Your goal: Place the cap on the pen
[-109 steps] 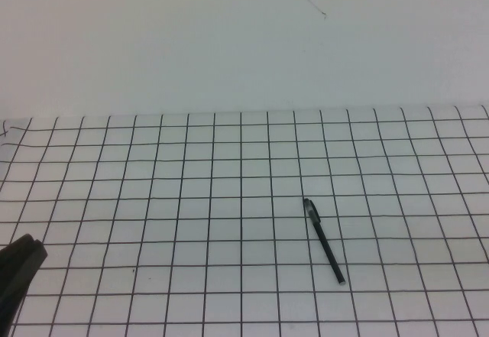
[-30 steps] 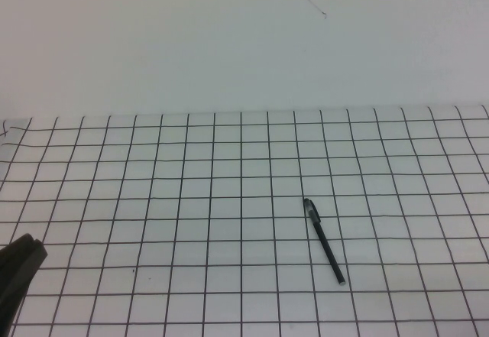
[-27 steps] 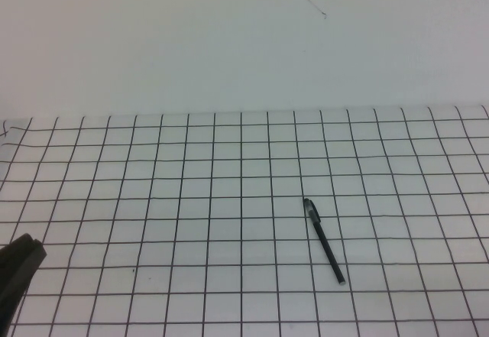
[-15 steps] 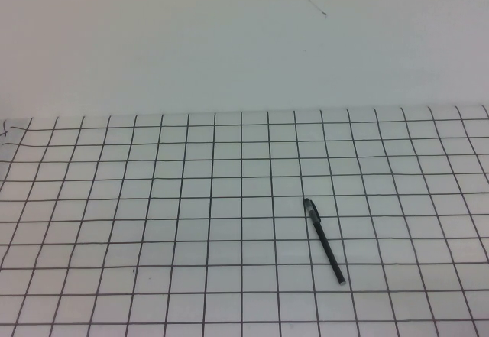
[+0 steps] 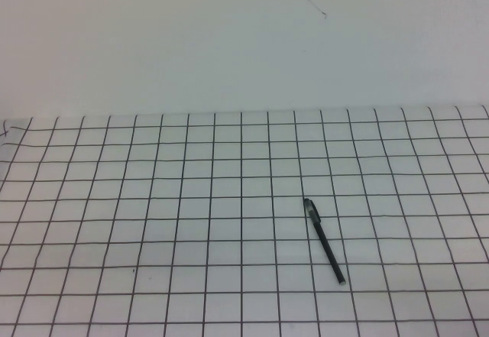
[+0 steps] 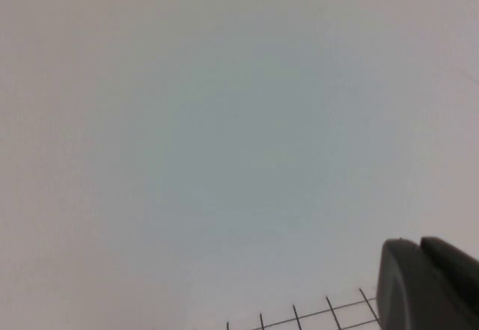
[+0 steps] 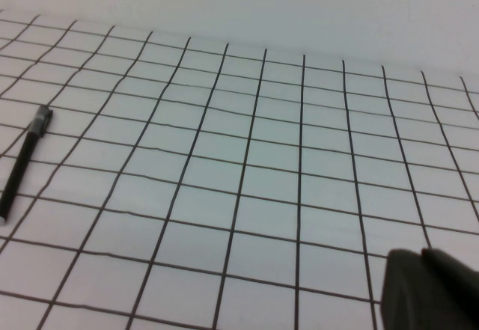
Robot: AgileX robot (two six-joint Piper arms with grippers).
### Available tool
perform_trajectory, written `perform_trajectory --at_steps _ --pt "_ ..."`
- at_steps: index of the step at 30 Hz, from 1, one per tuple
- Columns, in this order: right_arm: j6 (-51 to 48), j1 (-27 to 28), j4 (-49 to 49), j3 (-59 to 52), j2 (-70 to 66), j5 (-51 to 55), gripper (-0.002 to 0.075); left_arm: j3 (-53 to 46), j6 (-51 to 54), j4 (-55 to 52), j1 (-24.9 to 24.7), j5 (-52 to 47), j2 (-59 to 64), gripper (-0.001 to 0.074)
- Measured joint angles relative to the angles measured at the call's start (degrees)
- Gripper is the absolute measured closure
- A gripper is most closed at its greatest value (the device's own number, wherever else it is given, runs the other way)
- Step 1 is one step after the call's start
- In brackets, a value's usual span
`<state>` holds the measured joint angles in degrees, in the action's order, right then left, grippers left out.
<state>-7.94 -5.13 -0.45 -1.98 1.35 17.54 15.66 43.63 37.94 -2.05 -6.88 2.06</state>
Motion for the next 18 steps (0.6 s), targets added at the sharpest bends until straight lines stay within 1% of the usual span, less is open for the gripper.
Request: perform_trajectory --at_steps 1,2,4,6,9,12,14,18 --pt "0.0 0.0 0.0 0.0 0.0 0.0 0.0729 -0.7 -1.4 -1.6 0.0 -0.4 0.0 0.0736" --pt "0.0 0.0 0.0 0.0 0.0 0.0 0.0729 -1.6 -5.1 -4.5 0.0 -0.6 -0.3 0.0736" --pt "0.0 0.0 0.0 0.0 0.0 0.0 0.0729 -4.1 -16.1 -12.5 0.0 -0.7 -0.5 0.0736" --pt "0.0 0.0 0.0 0.0 0.0 0.0 0.0729 -7.4 -30.0 -22.5 0.0 -0.6 -0.5 0.0736" --pt "0.0 0.0 0.0 0.0 0.0 0.0 0.0729 -12.0 -42.5 -31.5 -0.2 -0.6 -0.7 0.0736" --pt "0.0 0.0 0.0 0.0 0.0 0.0 0.0729 -15.8 -45.1 -32.6 -1.3 -0.8 -2.5 0.0736" --pt "0.0 0.0 0.0 0.0 0.0 0.0 0.0729 -15.7 -45.1 -31.9 -1.5 -2.4 -2.7 0.0736" --pt "0.0 0.0 0.0 0.0 0.0 0.0 0.0729 -15.8 -45.1 -31.7 -2.0 -12.4 -2.7 0.0736"
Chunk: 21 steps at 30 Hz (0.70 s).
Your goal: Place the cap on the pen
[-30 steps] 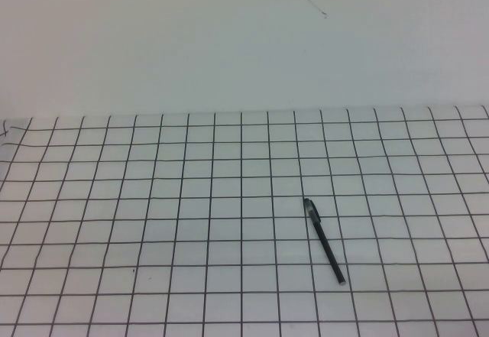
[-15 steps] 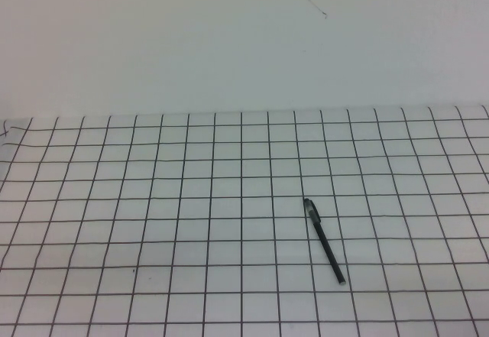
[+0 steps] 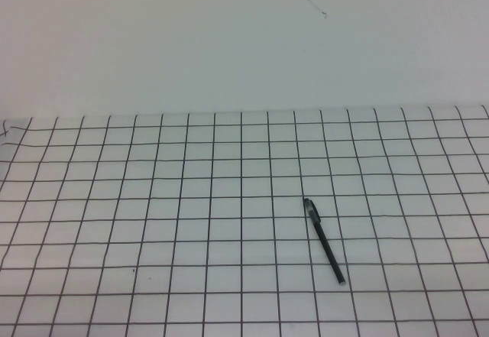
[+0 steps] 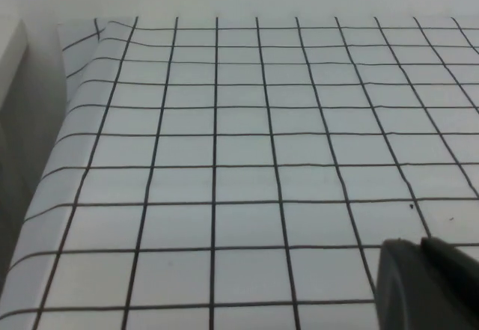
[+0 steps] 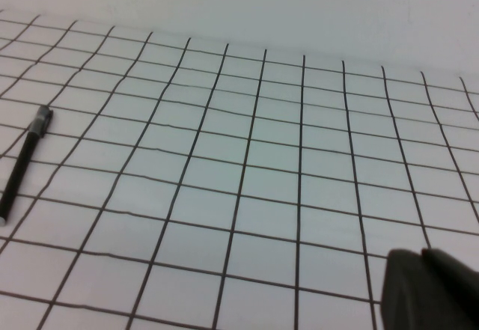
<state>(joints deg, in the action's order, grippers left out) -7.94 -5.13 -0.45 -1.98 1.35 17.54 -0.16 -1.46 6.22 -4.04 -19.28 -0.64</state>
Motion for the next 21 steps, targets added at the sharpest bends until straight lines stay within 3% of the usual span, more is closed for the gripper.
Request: perform_trajectory --at_steps 21 --pt "0.0 0.0 0.0 0.0 0.0 0.0 0.0729 0.0 0.2 0.3 -0.8 1.2 0.0 0.0736"
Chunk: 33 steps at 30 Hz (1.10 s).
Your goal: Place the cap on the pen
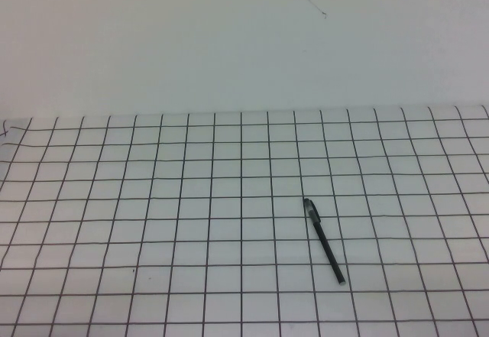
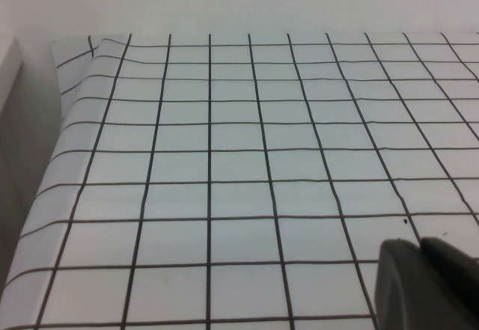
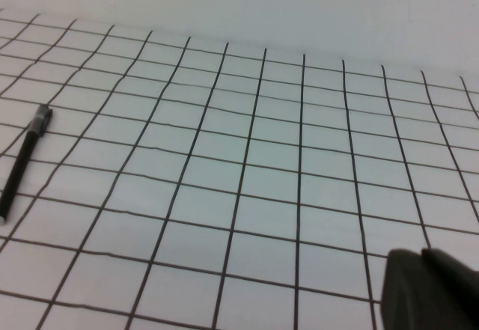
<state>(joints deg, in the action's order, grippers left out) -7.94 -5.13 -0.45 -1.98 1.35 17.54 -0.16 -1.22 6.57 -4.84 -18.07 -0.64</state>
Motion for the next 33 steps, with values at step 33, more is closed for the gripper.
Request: perform_trajectory --at_steps 33 --pt "0.0 0.0 6.3 0.0 -0.1 -0.3 0.0729 0.0 0.0 0.0 0.0 0.0 0.0 0.0736"
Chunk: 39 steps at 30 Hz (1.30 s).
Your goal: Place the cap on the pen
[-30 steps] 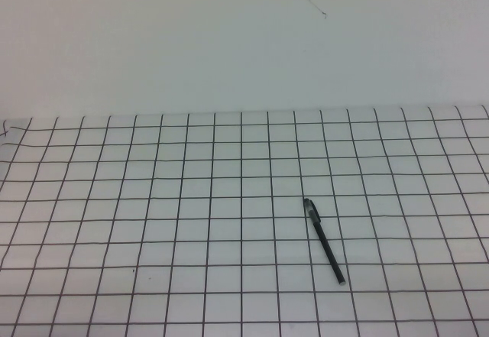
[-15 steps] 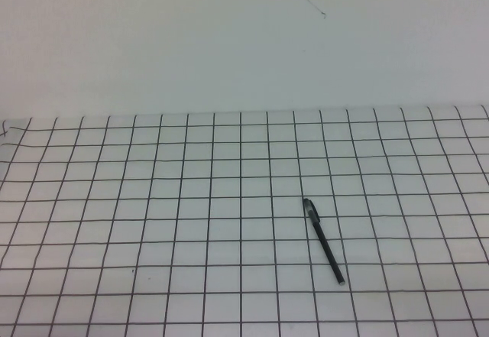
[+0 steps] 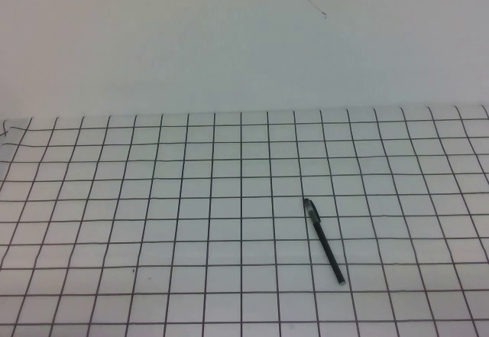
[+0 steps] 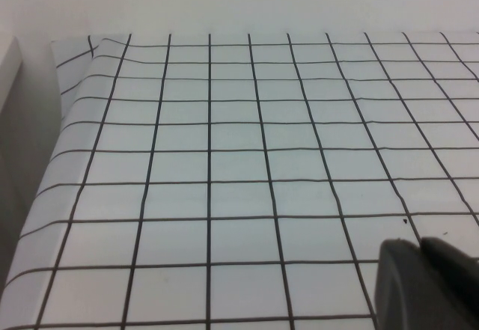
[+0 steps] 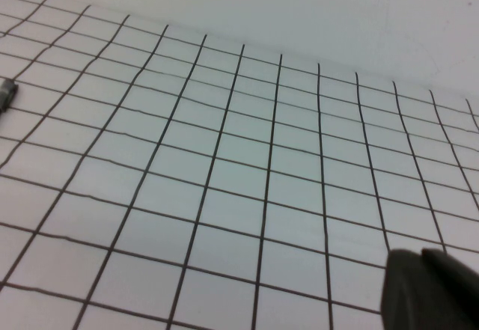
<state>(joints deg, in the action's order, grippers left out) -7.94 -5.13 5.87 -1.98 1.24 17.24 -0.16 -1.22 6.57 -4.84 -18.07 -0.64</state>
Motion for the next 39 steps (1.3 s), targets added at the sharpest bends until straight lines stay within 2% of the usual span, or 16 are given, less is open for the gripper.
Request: perform_trajectory --at_steps 8,14,22,39 --pt "0.0 0.0 -0.7 0.0 0.0 -0.6 0.0729 0.0 0.0 0.0 0.0 0.0 0.1 0.0736" --pt "0.0 0.9 -7.0 0.0 0.1 0.1 0.0729 0.0 0.0 0.0 0.0 0.0 0.1 0.0736" --pt "0.0 10.2 -5.9 0.0 0.1 -0.1 0.0729 0.0 0.0 0.0 0.0 0.0 0.1 0.0736" --pt "0.0 10.1 -5.4 0.0 0.2 -0.1 0.0729 0.0 0.0 0.0 0.0 0.0 0.1 0.0736"
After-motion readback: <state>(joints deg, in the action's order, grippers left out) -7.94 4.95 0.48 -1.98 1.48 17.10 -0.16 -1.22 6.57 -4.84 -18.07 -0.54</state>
